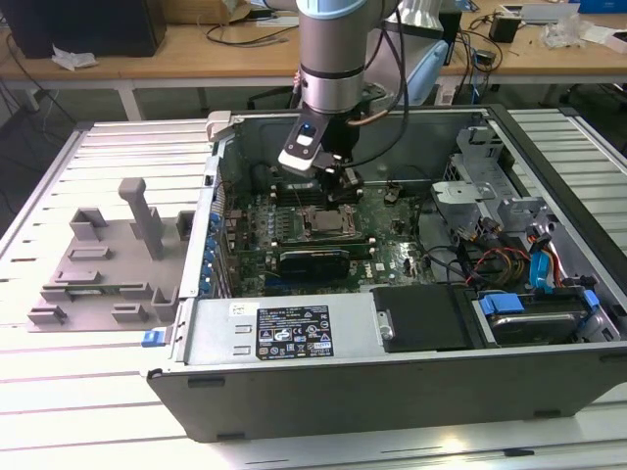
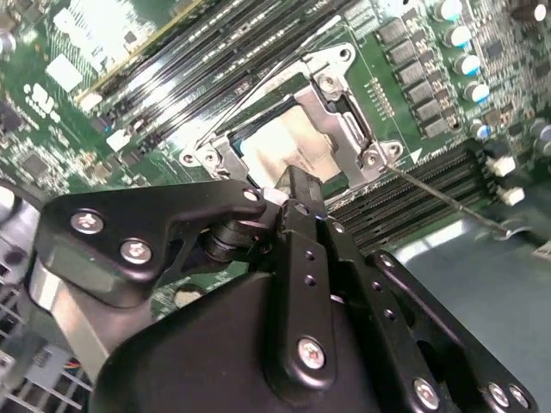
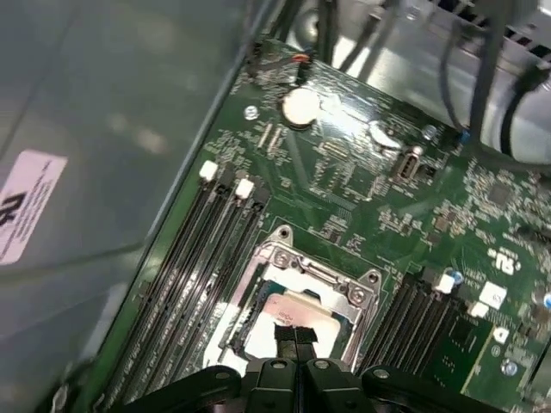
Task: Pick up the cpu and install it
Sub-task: 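Close the cpu cover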
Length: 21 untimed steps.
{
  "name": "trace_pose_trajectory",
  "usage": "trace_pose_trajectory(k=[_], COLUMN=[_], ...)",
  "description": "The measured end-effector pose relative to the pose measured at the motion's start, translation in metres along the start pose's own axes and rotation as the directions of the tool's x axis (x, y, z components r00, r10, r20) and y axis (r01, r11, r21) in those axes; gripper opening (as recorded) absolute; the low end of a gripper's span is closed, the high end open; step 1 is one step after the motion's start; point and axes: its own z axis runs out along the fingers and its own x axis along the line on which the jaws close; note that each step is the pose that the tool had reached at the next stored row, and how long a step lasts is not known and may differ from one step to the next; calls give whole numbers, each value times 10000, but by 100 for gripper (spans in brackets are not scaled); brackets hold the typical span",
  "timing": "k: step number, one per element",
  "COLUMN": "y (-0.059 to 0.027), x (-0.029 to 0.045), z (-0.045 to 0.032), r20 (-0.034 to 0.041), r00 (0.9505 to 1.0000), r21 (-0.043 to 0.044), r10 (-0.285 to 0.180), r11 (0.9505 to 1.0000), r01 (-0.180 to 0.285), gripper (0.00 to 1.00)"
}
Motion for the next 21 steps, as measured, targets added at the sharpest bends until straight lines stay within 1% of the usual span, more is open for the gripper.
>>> trace_pose_trajectory(k=[1,3,4,6,7,8,10,11,12,13,14,16,17,18,19,20,21], y=[0,0,0,0,0,0,0,0,0,0,0,0,0,0,0,0,0], x=[0,0,0,0,0,0,0,0,0,0,0,0,0,0,0,0,0], z=[0,0,0,0,0,0,0,1,1,1,1,1,2,2,2,2,2], r20=[3,5,5,5,8,9,11,12,13,13,12,11,10,9,8,7,6], r00=[9993,9970,9949,9847,9752,9686,9578,9503,9445,9354,9238,9087,9004,8909,8775,8665,8476], r21=[1,1,1,-1,0,1,1,2,1,1,-1,-4,-6,-8,-10,-12,-15], r10=[-366,-768,-1013,-1741,-2211,-2487,-2875,-3114,-3286,-3536,-3830,-4175,-4352,-4541,-4797,-4992,-5306], r11=[9993,9970,9949,9847,9752,9686,9578,9503,9445,9354,9238,9087,9004,8909,8775,8665,8476], r01=[366,768,1013,1741,2211,2487,2875,3114,3286,3536,3830,4175,4352,4541,4797,4992,5306], gripper=[11,11,11,11,11,11,11,11,11,11,11,11,11,11,11,11,11])
